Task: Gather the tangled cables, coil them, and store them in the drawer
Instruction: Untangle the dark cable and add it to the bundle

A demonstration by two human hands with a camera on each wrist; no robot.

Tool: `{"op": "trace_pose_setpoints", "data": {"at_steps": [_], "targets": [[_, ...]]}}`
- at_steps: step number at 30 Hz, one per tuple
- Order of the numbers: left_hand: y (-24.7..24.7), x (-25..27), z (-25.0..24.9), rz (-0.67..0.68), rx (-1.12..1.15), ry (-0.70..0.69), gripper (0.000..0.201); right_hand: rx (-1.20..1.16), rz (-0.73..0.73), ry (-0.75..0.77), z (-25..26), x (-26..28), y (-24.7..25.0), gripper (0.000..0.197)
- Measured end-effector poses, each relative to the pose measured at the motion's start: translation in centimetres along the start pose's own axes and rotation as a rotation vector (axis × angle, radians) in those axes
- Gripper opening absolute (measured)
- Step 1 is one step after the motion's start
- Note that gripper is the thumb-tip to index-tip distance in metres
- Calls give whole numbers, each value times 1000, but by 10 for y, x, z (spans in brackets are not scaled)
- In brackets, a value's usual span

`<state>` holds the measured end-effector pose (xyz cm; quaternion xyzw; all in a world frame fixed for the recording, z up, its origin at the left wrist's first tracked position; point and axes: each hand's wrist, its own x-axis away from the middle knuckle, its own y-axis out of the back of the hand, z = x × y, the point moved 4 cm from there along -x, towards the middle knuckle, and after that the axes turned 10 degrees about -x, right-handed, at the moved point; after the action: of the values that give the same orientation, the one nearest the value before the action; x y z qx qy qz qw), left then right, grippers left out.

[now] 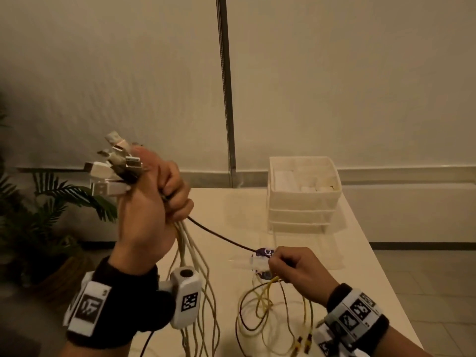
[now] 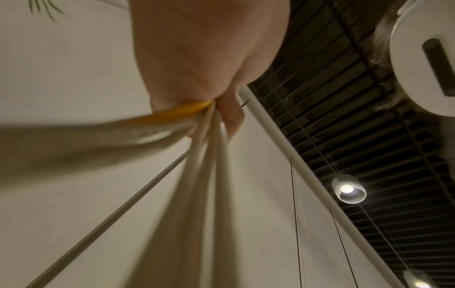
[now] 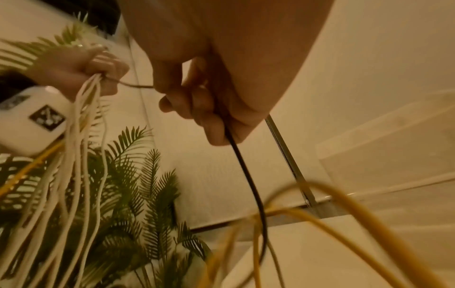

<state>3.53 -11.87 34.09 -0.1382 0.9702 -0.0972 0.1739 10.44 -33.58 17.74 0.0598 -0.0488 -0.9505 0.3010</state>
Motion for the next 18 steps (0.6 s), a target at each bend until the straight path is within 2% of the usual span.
{"op": "trace_pose_setpoints", "data": {"at_steps": [2,3,6,8,9,11,14,16,18], "targets": [[-2,5,-5,118,-122,7,53,-35,23,-17,3,-4,1,39],[-7,8,-3,211,-256,-6,48,-62,32,-14,5,-5,0,40],[-34,26,17,546,-907,-250,16,-227,79,-10,16,-8,-3,34],[-52,37,46,593,-1131,-296,10,-350,99,-17,22,-10,-4,52],[-56,39,59,564,-1161,-270,12,-392,101,-14,26,-10,-3,52],[-55,36,81,480,-1197,-232,27,-399,93,18,37,-9,2,43],[-49,31,83,363,-1240,-252,24,-319,74,81,50,-7,11,35],[-38,22,70,146,-1067,-212,31,-265,63,92,49,-3,10,27],[-12,7,50,-170,-704,-146,29,-252,66,48,34,3,6,28]]}}
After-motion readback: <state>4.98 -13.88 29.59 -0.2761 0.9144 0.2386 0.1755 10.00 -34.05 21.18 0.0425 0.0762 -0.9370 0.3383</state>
